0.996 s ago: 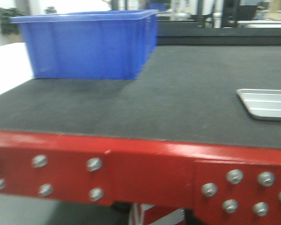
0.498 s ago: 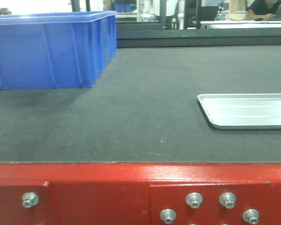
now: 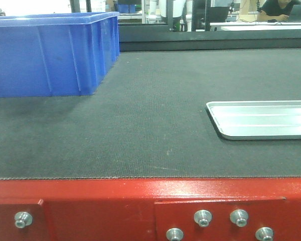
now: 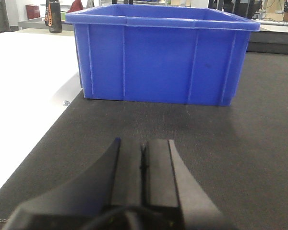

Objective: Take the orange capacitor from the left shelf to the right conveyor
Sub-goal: 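Move the right gripper with the cylinder over the metal tray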

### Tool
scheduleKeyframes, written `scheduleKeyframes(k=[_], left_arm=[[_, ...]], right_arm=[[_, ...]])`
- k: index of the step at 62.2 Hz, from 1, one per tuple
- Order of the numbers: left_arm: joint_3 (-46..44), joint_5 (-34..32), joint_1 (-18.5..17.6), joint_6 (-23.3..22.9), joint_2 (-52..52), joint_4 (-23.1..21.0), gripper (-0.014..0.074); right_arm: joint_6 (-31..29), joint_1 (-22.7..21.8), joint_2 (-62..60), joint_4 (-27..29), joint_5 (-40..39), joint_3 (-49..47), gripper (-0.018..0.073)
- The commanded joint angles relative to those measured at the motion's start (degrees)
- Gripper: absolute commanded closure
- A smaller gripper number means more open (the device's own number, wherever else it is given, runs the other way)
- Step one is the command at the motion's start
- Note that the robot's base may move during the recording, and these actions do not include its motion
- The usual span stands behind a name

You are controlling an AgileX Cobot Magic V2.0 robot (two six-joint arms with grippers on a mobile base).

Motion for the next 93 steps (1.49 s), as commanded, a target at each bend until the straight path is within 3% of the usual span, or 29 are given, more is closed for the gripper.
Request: scheduleKeyframes(k=[1, 31, 39, 52, 62, 80, 93], left_arm=[[-0.22, -5.20, -0.38, -0.09, -0.67, -0.10, 0.0723], [-0.22, -5.20, -0.38, -0.09, -0.67, -0.10, 0.0723], [-0.22, -5.20, -0.38, -0.09, -0.67, -0.10, 0.0723], [-0.22, -5.20, -0.38, -0.09, -0.67, -0.10, 0.0723], [-0.22, -5.20, -0.38, -0.09, -0.67, -0.10, 0.0723], [-0.22, -5.20, -0.38, -0.09, -0.67, -0.10, 0.0723], [-0.22, -5.20, -0.38, -0.09, -0.67, -0.10, 0.0723]], right_arm=[[-0.54, -0.19, 0.93, -0.44, -5.59, -1.78, 0.0452], [-0.36, -0.19, 2.03, 0.27, -3.82, -3.12, 0.0452], [-0.36, -0.19, 9.62, 2.18, -1.21, -7.55, 0.0452], [-0.36, -0.17, 28.22, 2.93, -5.74, -15.25, 0.0452], [-0.36, -0.11, 40.11, 2.93, -19.55, -14.32, 0.0452], [-0.36, -0.11, 57.88, 2.93, -56.11, -1.56, 0.0452], [-0.41, -0.30, 69.81, 2.93, -72.83, 3.99, 0.0452]])
